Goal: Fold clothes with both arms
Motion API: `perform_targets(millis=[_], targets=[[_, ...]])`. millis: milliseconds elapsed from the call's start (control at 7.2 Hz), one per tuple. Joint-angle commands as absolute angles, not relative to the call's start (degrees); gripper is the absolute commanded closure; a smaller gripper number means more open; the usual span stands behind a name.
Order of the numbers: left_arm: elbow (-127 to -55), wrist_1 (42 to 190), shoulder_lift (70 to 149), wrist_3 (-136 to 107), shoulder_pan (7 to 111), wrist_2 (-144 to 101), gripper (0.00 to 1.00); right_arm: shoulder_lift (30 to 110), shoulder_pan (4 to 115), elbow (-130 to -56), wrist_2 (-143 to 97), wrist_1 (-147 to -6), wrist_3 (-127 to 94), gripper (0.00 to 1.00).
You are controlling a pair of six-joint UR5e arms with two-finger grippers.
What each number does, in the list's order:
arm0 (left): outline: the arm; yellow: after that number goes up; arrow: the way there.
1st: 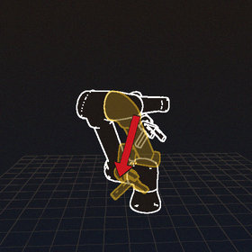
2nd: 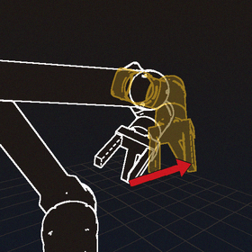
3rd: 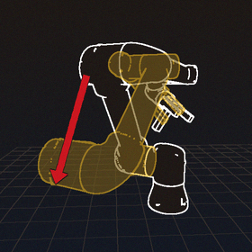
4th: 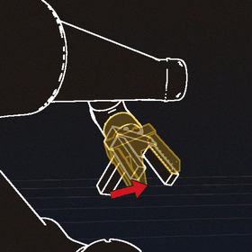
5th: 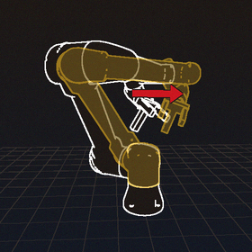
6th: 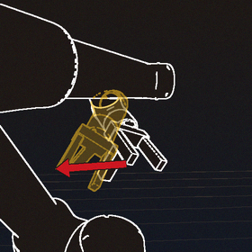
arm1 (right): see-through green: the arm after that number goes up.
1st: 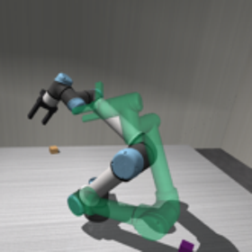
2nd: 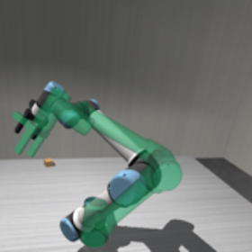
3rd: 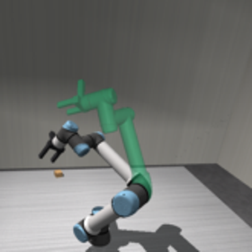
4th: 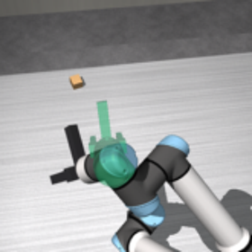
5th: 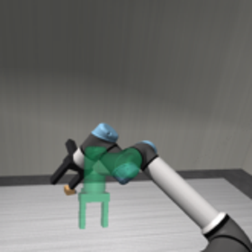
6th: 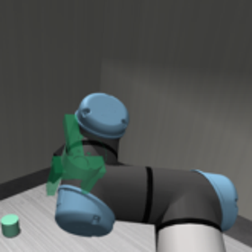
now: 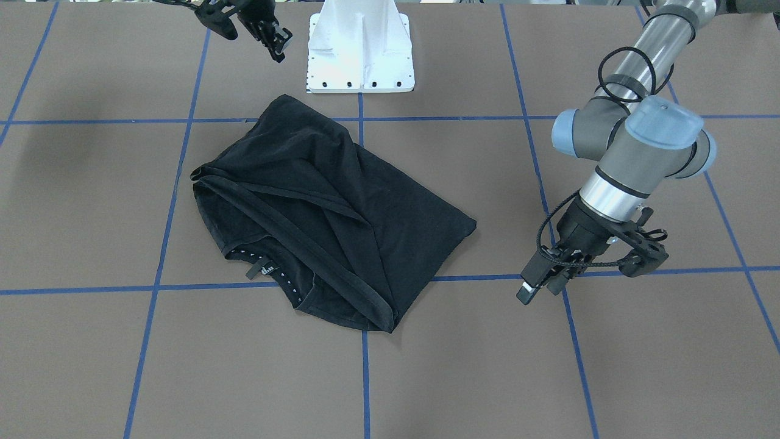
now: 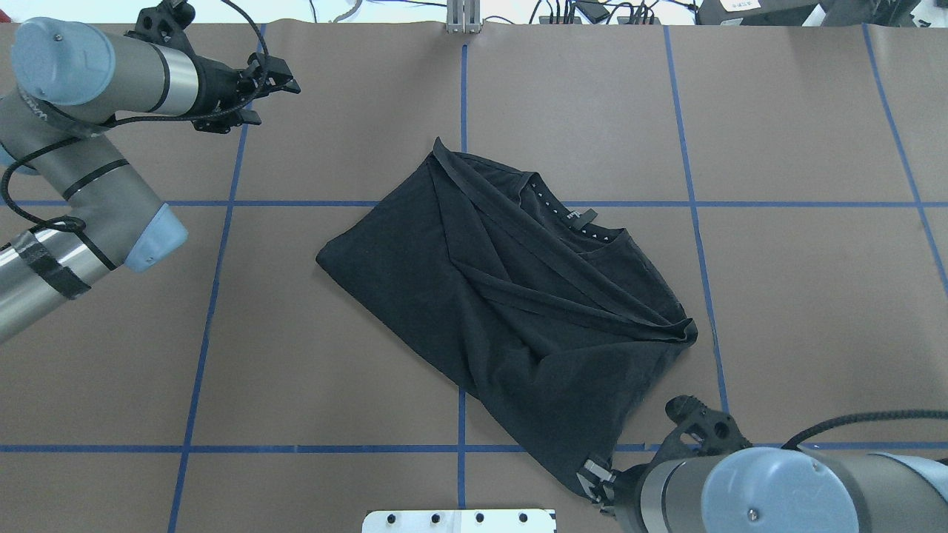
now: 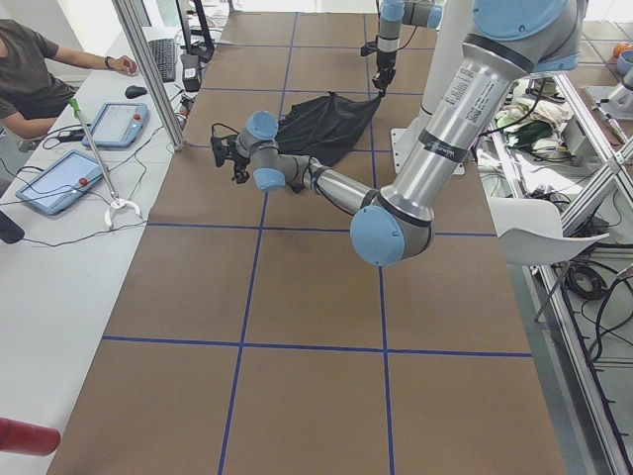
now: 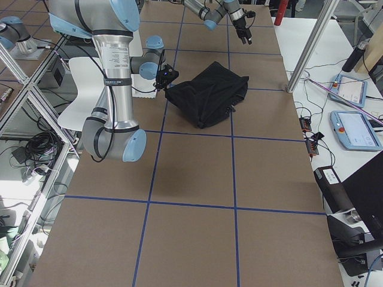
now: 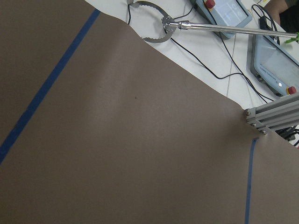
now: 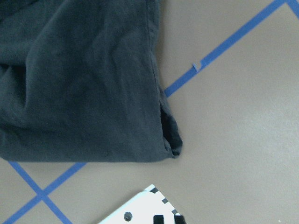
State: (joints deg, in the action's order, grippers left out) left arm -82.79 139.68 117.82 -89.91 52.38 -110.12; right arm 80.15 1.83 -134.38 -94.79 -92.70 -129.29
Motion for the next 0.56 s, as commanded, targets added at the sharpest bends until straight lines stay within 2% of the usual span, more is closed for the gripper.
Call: perform_targets(millis=[0,417], targets=[[-88.56,136.35,114.89,-90.00,51.42,-110.74,0.10,79.54,1.30,-135.08,-92.91,-93.95,-130.43,0.00],[-94.21,132.10,110.06,-90.79,40.66,-103.76,0.15,79.45,14.36,-135.00,-93.16,-94.04,-127.11,0.00]])
